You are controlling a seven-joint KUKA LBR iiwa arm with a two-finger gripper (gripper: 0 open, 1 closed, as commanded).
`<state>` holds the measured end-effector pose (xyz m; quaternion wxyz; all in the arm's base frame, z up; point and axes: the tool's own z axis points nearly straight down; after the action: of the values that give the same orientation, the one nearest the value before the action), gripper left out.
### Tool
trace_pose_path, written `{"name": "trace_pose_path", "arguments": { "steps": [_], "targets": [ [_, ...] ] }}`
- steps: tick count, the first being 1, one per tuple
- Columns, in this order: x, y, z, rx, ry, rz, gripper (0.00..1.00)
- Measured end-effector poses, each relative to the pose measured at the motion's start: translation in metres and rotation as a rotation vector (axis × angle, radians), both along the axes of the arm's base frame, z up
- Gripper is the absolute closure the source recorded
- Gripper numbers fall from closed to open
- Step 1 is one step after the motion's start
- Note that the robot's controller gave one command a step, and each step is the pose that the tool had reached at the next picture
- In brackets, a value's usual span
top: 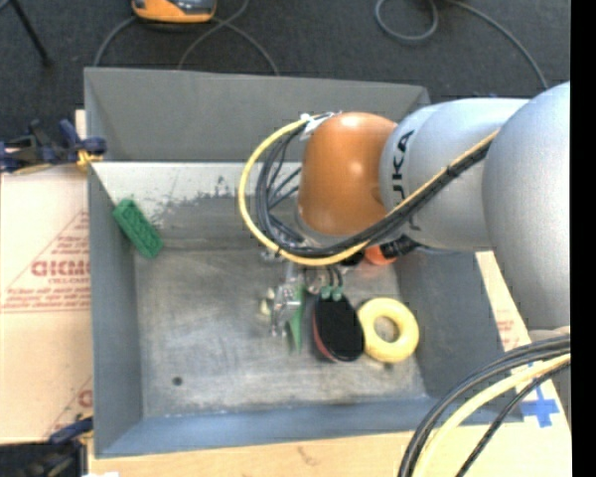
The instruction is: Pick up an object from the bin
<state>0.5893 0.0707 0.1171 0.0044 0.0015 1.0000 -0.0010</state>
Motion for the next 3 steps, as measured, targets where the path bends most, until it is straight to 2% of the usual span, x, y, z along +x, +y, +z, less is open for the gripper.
{"name": "trace_pose_path", "arguments": {
  "steps": [1,2,3],
  "targets": [
    [0.004,-0.030,-0.029,0.002,0.003,0.187,0.00],
    [0.007,-0.054,-0.042,0.008,-0.004,-0.014,1.00],
    [0.007,-0.055,-0.042,0.008,-0.004,-0.015,1.00]
  ]
}}
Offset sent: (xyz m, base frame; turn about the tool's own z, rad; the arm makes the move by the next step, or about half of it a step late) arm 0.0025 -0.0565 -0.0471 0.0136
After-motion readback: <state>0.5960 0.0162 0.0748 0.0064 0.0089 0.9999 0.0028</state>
